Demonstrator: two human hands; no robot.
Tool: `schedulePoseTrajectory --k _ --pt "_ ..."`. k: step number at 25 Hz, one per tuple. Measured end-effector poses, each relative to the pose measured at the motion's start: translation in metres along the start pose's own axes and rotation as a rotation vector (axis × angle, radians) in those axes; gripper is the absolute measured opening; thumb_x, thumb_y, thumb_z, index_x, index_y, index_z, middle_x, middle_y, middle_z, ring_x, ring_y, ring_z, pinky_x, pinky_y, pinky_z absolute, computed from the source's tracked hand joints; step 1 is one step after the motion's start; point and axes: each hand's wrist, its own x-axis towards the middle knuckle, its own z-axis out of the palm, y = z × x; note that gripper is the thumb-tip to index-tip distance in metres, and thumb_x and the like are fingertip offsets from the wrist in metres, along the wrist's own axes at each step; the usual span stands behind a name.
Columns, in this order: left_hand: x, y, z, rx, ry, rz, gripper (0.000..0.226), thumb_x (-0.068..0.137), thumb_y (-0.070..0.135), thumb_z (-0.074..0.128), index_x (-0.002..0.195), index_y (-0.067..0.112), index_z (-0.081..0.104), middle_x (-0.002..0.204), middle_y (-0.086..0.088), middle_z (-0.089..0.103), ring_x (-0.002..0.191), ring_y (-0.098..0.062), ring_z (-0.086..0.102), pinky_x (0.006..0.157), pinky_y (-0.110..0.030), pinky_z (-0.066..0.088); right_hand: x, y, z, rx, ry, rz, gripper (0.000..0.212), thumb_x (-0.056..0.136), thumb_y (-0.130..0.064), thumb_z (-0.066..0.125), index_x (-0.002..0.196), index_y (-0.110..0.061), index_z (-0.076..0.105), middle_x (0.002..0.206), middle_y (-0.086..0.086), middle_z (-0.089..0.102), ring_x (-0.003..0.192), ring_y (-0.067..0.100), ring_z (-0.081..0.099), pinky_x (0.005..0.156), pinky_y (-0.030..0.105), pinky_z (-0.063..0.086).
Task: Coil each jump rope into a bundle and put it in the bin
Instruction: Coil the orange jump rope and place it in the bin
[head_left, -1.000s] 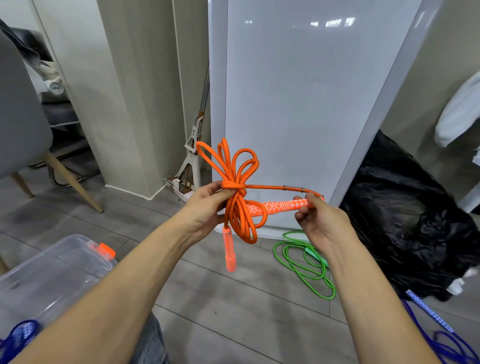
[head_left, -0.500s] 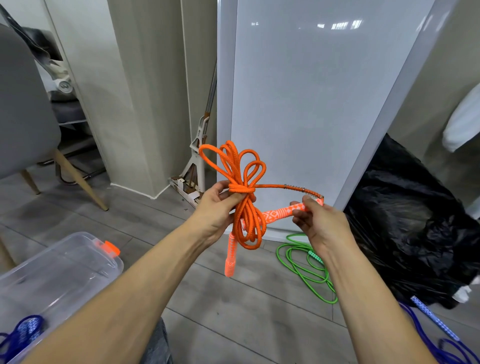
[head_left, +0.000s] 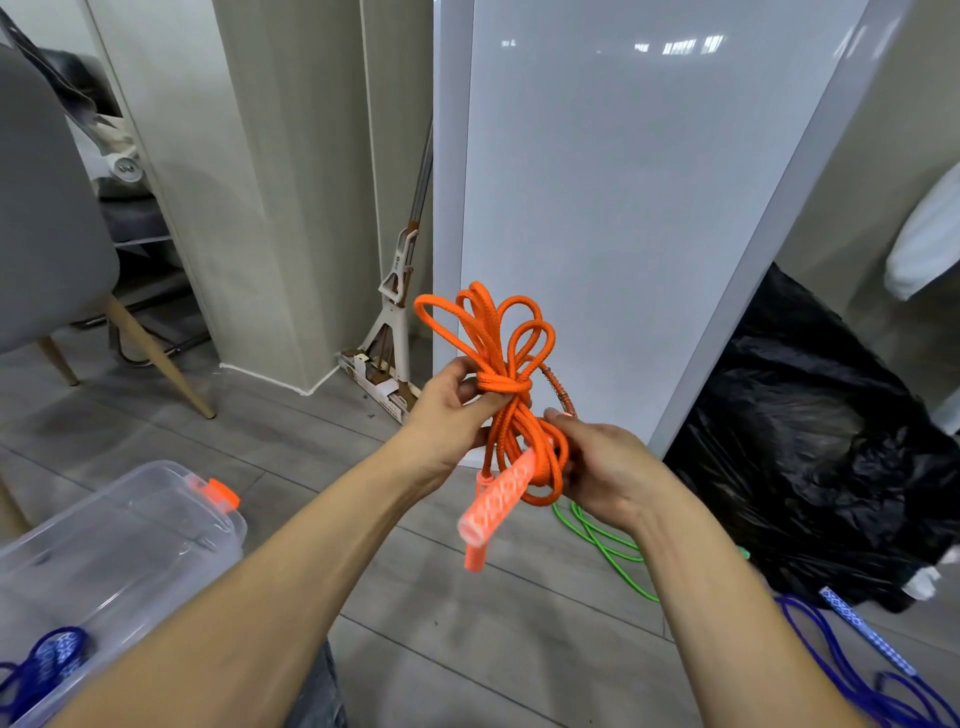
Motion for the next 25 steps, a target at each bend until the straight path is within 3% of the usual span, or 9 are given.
schedulePoseTrajectory --k 3,6,8,11,14,17,19,22,25 --pt "0.003 -0.013 0.006 0.037 0.163 0.035 0.029 0.092 0.008 0.066 0.118 0.005 0.054 0.102 -0.016 0.073 0.093 -0.028 0.073 0.084 -0.052 0.058 -0.002 0.005 0.012 -0.358 0.062 -0.148 0.03 0.102 -0.034 0.051 0.095 -0.018 0.075 0.087 0.007 0.078 0.083 0.023 0.068 0.085 0.042 0.053" --pt "0.011 -0.021 0.002 0.005 0.315 0.04 0.025 0.092 0.006 0.065 0.115 0.004 0.056 0.101 -0.021 0.072 0.092 -0.033 0.072 0.086 -0.054 0.057 -0.006 0.014 0.014 -0.465 -0.094 -0.066 0.025 0.088 -0.038 0.065 0.113 -0.033 0.067 0.106 -0.004 0.074 0.107 0.018 0.067 0.09 0.042 0.05" --pt "0.015 -0.021 -0.001 -0.067 0.359 0.013 0.025 0.094 0.004 0.062 0.118 0.001 0.056 0.1 -0.021 0.07 0.094 -0.037 0.07 0.083 -0.051 0.059 -0.007 0.024 0.02 -0.484 -0.166 -0.048 0.045 0.082 -0.033 0.076 0.122 -0.037 0.056 0.112 -0.004 0.073 0.103 0.017 0.071 0.087 0.038 0.052" --pt "0.013 -0.016 0.001 -0.201 0.352 -0.036 0.027 0.095 0.004 0.06 0.121 -0.002 0.055 0.096 -0.018 0.068 0.084 -0.028 0.07 0.066 -0.038 0.06 -0.001 0.037 0.033 -0.374 0.025 -0.188 0.038 0.085 -0.016 0.077 0.117 -0.021 0.057 0.104 0.011 0.076 0.089 0.025 0.076 0.061 0.024 0.055" --pt "0.015 -0.011 -0.005 -0.297 0.352 -0.018 0.024 0.098 0.004 0.055 0.122 0.002 0.056 0.091 -0.014 0.067 0.08 -0.024 0.068 0.066 -0.037 0.06 0.009 0.046 0.035 -0.329 0.119 -0.13 0.04 0.079 -0.01 0.078 0.114 -0.014 0.06 0.1 0.016 0.075 0.079 0.027 0.071 0.064 0.028 0.053" --pt "0.023 0.0 -0.023 -0.4 0.405 0.003 0.01 0.098 0.003 0.053 0.102 0.009 0.061 0.083 -0.01 0.066 0.073 -0.023 0.066 0.065 -0.034 0.058 0.01 0.048 0.015 -0.993 -0.083 0.014 0.052 0.079 -0.017 0.079 0.128 -0.016 0.062 0.102 0.01 0.072 0.079 0.02 0.063 0.065 0.025 0.048" --pt "0.025 0.005 -0.032 -0.476 0.425 -0.044 0.014 0.099 0.005 0.052 0.093 0.013 0.061 0.084 -0.009 0.065 0.074 -0.022 0.063 0.067 -0.035 0.056 0.006 0.046 0.01 -1.305 -0.139 0.012 0.057 0.086 -0.018 0.07 0.14 -0.024 0.053 0.113 0.007 0.065 0.094 0.021 0.064 0.074 0.024 0.048" --pt "0.02 0.01 -0.029 -0.592 0.368 -0.166 0.015 0.1 0.012 0.053 0.088 0.008 0.061 0.086 -0.015 0.067 0.073 -0.024 0.07 0.065 -0.038 0.061 0.006 0.044 0.017 -1.184 -0.112 -0.234 0.055 0.091 -0.017 0.057 0.142 -0.035 0.048 0.126 0.009 0.053 0.102 0.024 0.063 0.086 0.027 0.048" --pt "0.019 0.011 -0.019 -0.649 0.372 -0.247 0.025 0.101 0.016 0.051 0.079 0.008 0.059 0.08 -0.015 0.067 0.069 -0.023 0.069 0.062 -0.037 0.061 0.001 0.047 0.035 -0.753 -0.181 -0.319 0.028 0.093 -0.016 0.059 0.111 -0.038 0.062 0.119 0.002 0.049 0.077 0.01 0.07 0.069 0.02 0.046"
